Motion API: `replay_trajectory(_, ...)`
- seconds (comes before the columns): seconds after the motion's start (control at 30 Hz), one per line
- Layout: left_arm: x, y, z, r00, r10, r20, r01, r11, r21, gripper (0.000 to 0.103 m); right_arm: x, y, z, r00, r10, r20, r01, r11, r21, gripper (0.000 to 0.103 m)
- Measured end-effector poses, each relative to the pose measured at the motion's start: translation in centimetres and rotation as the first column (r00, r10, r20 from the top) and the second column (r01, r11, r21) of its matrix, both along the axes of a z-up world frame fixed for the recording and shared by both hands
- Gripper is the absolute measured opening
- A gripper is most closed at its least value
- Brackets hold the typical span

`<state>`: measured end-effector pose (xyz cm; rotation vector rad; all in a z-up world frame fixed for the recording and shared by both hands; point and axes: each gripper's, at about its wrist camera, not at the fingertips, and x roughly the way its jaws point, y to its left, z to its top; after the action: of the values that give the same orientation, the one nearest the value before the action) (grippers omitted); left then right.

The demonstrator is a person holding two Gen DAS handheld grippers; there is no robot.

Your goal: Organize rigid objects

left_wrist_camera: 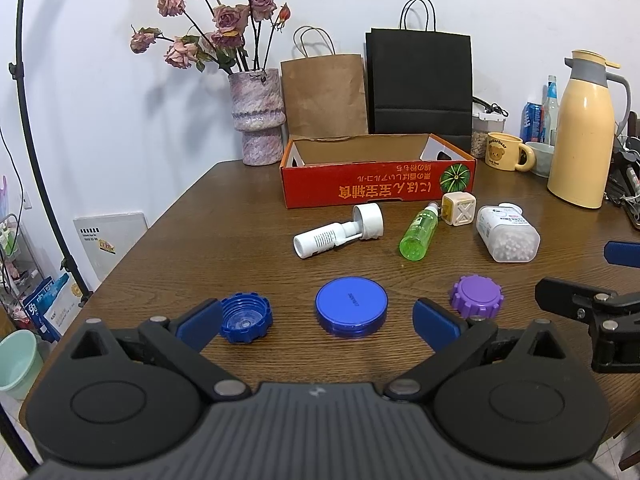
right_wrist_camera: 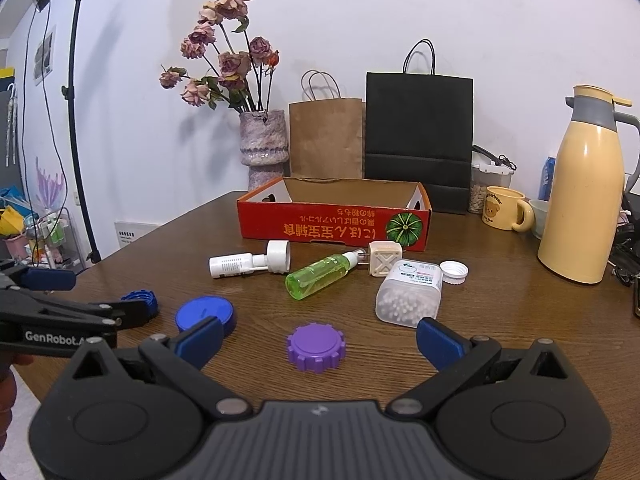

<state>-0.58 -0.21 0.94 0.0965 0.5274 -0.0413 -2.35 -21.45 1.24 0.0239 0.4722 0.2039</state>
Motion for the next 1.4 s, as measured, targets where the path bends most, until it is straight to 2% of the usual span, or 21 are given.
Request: replay_trajectory(1.4, 0.15, 0.15, 0.29, 1.000, 0.002, 0.009, -0.002, 1.000, -0.001, 0.103, 0.05, 0.88, 0.18, 1.000, 0.011, 0.004, -0.011, 1.000, -0.009, 0.103)
